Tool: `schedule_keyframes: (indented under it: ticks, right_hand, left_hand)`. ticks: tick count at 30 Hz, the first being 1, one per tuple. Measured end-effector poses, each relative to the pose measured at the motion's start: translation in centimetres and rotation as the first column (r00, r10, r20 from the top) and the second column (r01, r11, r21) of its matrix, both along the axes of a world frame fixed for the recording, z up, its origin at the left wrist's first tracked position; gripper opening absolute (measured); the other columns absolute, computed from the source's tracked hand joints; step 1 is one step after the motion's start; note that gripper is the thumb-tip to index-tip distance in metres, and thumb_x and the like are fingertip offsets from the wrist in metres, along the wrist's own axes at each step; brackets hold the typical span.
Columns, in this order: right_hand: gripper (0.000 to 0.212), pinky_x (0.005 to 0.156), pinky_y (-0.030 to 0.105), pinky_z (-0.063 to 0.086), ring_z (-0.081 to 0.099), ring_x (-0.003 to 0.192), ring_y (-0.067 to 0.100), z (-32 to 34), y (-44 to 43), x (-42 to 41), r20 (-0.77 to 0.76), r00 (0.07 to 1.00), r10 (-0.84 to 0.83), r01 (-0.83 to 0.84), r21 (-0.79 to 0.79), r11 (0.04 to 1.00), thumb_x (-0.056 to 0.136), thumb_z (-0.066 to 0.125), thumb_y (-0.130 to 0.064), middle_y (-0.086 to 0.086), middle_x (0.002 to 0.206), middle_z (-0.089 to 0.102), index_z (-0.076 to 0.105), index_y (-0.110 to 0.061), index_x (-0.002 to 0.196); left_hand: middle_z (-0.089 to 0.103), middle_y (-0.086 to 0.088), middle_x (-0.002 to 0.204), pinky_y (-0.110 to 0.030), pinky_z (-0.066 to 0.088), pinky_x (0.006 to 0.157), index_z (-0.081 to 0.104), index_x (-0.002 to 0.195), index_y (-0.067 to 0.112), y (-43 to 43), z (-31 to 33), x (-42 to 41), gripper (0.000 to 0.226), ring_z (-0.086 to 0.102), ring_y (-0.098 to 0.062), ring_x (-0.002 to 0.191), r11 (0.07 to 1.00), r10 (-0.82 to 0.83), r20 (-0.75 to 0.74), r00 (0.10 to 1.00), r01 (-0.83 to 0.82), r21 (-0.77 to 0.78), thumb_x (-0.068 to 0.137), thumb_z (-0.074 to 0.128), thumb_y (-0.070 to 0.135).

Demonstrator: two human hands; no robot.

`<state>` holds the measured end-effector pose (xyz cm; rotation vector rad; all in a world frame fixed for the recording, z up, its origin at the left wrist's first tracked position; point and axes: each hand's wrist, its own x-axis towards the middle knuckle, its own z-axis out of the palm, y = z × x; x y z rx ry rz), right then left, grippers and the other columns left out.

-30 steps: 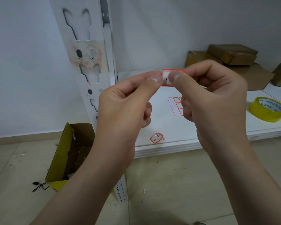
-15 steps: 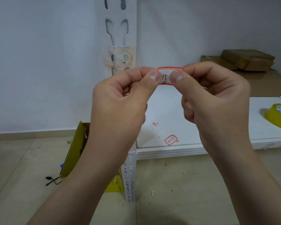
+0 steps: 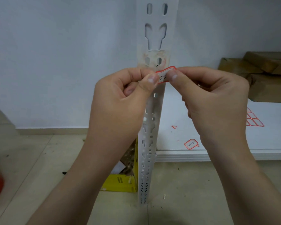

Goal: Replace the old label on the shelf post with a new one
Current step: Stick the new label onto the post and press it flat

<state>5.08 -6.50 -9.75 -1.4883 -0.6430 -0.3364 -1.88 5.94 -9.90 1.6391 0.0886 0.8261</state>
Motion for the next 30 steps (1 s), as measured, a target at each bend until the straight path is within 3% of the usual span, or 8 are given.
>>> schedule_keyframes:
  ticks: [4,6,9,13,18,23,27,30]
  right_hand:
    - [0.009,0.043,0.026,0.037,0.046,0.051,0.021,-0.2,0.7,-0.1,0.004,0.999,-0.041,0.041,-0.009,0.999,0.088,0.083,-0.027,0.012,0.066,0.069,0.081,-0.035,0.089]
    - [0.007,0.043,0.025,0.036,0.041,0.049,0.017,-0.2,0.8,0.0,-0.001,0.999,-0.043,0.043,0.007,0.999,0.087,0.083,-0.028,0.018,0.066,0.063,0.082,-0.035,0.088]
    - [0.013,0.043,0.022,0.036,0.039,0.045,0.009,-0.1,0.7,0.3,-0.010,0.999,-0.034,0.035,0.023,0.999,0.087,0.083,-0.028,0.012,0.060,0.059,0.078,-0.037,0.078]
    - [0.016,0.043,0.017,0.034,0.037,0.042,0.007,-0.2,0.8,0.5,-0.029,0.999,0.014,-0.012,0.060,0.998,0.087,0.083,-0.023,-0.005,0.050,0.052,0.078,-0.034,0.076]
    - [0.013,0.045,0.017,0.034,0.037,0.044,0.011,-0.1,1.0,0.7,-0.034,0.999,0.018,-0.016,0.081,0.997,0.087,0.083,-0.021,0.007,0.055,0.047,0.079,-0.030,0.079]
    - [0.014,0.045,0.016,0.034,0.038,0.044,0.010,0.0,1.2,0.7,-0.031,0.999,0.010,-0.008,0.066,0.998,0.088,0.083,-0.023,-0.007,0.049,0.051,0.079,-0.033,0.078]
    - [0.017,0.044,0.017,0.034,0.038,0.043,0.010,0.1,1.4,0.7,-0.045,0.999,0.011,-0.007,0.079,0.997,0.087,0.083,-0.022,-0.004,0.050,0.049,0.078,-0.031,0.074]
    - [0.018,0.044,0.016,0.035,0.039,0.043,0.011,0.1,1.7,0.8,-0.043,0.999,0.000,0.003,0.077,0.997,0.086,0.084,-0.022,0.000,0.052,0.049,0.076,-0.031,0.072]
  left_hand:
    - [0.026,0.007,0.056,-0.017,0.028,0.042,0.076,0.087,0.026,0.6,0.1,0.1,0.016,0.026,-0.008,0.048,1.000,0.023,-0.006,1.000,-0.023,0.005,0.098,0.066,0.021]
    - [0.027,0.007,0.055,-0.016,0.030,0.043,0.076,0.087,0.026,0.9,0.2,0.1,0.015,0.028,-0.007,0.047,0.999,0.034,-0.008,0.999,-0.034,0.004,0.098,0.066,0.022]
    - [0.032,0.001,0.057,-0.016,0.032,0.044,0.076,0.088,0.027,1.3,0.6,0.3,0.013,0.030,-0.007,0.047,0.998,0.064,-0.014,0.998,-0.064,0.015,0.097,0.067,0.026]
    - [0.044,0.015,0.041,-0.008,0.036,0.045,0.074,0.087,0.031,1.4,1.2,0.5,0.013,0.042,0.000,0.039,0.997,0.078,-0.023,0.997,-0.078,0.010,0.096,0.066,0.027]
    - [0.049,0.019,0.035,-0.001,0.035,0.044,0.071,0.095,0.026,1.4,1.6,0.5,0.010,0.050,0.006,0.034,0.999,0.043,-0.034,0.999,-0.043,-0.008,0.097,0.063,0.021]
    - [0.047,0.018,0.035,-0.002,0.034,0.042,0.073,0.094,0.026,1.5,1.8,0.5,0.009,0.047,0.004,0.032,0.998,0.005,-0.042,0.999,-0.008,-0.064,0.095,0.065,0.023]
    - [0.041,0.008,0.041,-0.009,0.036,0.041,0.074,0.075,0.036,1.8,1.5,0.9,0.014,0.036,-0.003,0.037,0.994,0.107,-0.014,0.994,-0.107,-0.027,0.089,0.072,0.033]
    - [0.041,-0.022,0.061,-0.016,0.034,0.041,0.073,0.070,0.041,1.9,1.3,1.0,0.016,0.032,-0.009,0.046,0.984,0.174,-0.006,0.985,-0.174,0.024,0.086,0.075,0.040]
